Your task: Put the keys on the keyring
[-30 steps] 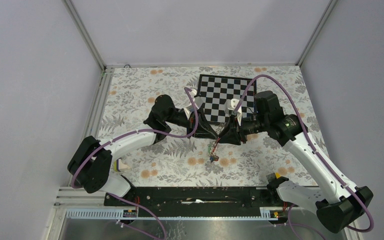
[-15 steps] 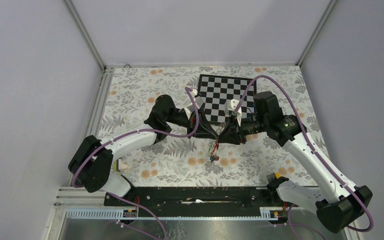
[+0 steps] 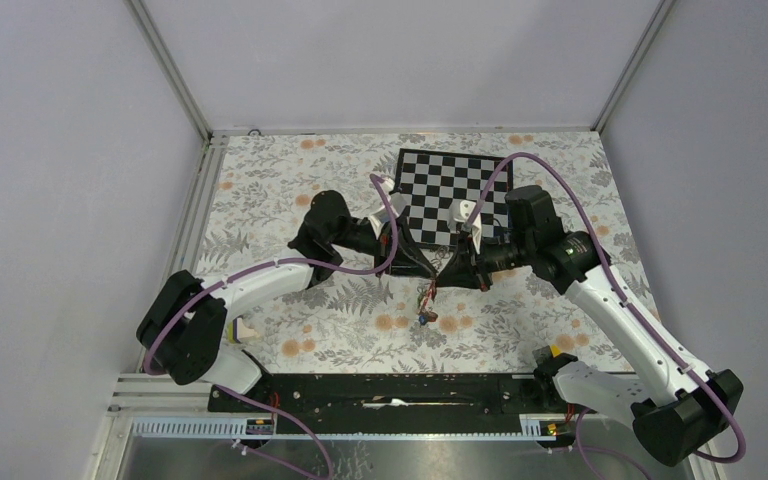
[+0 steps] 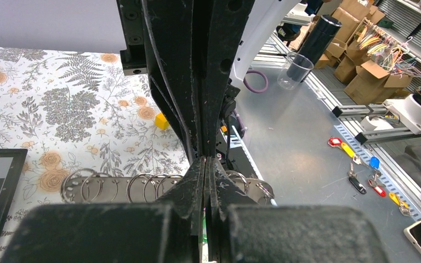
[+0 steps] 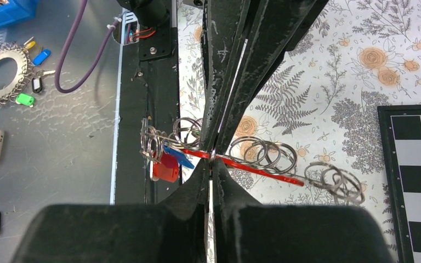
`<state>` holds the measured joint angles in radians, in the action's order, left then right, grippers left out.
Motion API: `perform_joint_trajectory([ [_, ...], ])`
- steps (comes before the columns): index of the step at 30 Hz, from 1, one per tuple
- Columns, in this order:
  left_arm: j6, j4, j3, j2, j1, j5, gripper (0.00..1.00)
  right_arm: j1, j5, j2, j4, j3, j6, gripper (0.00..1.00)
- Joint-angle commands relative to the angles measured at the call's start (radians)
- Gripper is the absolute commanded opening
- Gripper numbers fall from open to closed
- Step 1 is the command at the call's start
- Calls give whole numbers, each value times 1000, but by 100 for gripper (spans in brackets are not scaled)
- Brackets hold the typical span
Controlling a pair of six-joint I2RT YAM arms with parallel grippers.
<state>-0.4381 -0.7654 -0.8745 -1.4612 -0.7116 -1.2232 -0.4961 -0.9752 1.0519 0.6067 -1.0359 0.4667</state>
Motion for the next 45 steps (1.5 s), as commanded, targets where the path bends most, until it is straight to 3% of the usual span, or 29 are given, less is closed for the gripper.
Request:
perform_joint_trajectory([
  [1, 34, -49, 1, 16, 7, 3, 0, 5, 35, 4, 0, -54, -1, 0],
  [3, 82, -2, -8, 22, 13, 7, 0, 3, 77, 12, 37, -82, 7, 0],
  [11, 472, 482, -120, 43, 10, 116, 32, -70, 316, 116, 281, -237, 48, 0],
  [17, 477, 458, -101, 40, 3, 132, 43, -108, 371, 188, 342, -302, 49, 0],
  [25, 363, 297, -44, 23, -1, 117, 37, -138, 412, 244, 397, -367, 62, 0],
  [31, 350, 277, -43, 6, -12, 102, 31, -143, 415, 259, 410, -378, 65, 0],
  [45, 297, 199, -25, -3, -18, 96, 31, -145, 400, 255, 412, -375, 66, 0],
])
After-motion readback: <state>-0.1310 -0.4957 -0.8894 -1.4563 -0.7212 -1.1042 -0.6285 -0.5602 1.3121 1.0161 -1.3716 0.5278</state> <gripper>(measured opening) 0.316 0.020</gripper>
